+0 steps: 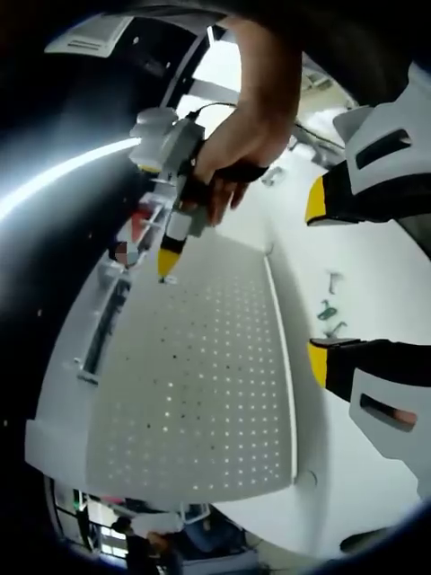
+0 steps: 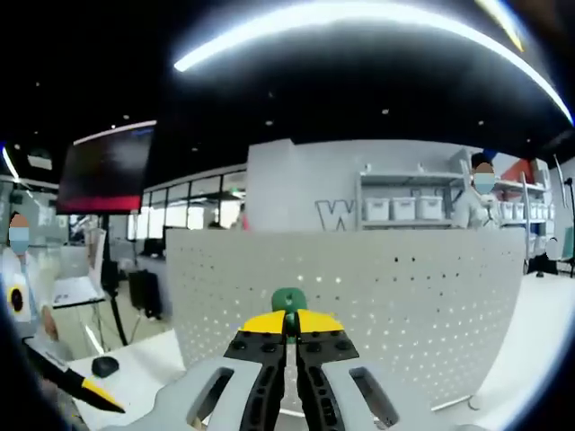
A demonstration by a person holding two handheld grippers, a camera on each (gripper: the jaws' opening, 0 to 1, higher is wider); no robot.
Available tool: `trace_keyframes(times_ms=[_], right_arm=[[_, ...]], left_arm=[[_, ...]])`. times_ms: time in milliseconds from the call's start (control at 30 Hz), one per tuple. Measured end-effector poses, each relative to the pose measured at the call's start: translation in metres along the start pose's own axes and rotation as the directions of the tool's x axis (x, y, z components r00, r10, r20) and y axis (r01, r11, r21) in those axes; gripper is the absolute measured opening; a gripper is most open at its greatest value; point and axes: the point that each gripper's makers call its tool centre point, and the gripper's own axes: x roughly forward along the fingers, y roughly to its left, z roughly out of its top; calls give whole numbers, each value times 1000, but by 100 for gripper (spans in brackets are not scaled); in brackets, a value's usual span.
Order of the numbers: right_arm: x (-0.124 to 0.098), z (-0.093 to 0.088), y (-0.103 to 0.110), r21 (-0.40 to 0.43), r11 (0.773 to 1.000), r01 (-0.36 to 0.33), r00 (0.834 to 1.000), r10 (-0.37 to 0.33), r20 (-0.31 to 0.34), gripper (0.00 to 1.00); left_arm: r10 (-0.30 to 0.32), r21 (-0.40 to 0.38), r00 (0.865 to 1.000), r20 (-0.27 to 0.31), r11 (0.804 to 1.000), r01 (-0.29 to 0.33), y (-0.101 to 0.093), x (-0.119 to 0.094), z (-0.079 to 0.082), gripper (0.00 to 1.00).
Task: Insert the hook assembly into the mounting plate slot until the hook locks in place.
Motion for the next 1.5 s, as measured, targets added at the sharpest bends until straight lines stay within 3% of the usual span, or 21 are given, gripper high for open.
trace_keyframes(times_ms=[233,567,900,1500], right_arm=[[29,15,-21,-3,999,46,998,-46,48,0],[61,22,-40,-9,996,86,994,-85,62,0],[76,23,-58,32,989,143,987,-145,74,0],[87,16,-74,60,981,183,979,-187,81,0]], left_arm=[[-9,0,1000,-8,1000,9,-8,7,-3,58],[-8,3,1000,-16,1000,8,-10,10,-6,65],[-24,9,999,-46,1000,24,-14,14,-14,66],[6,0,999,-38,1000,-6,-1,10,-10,64]])
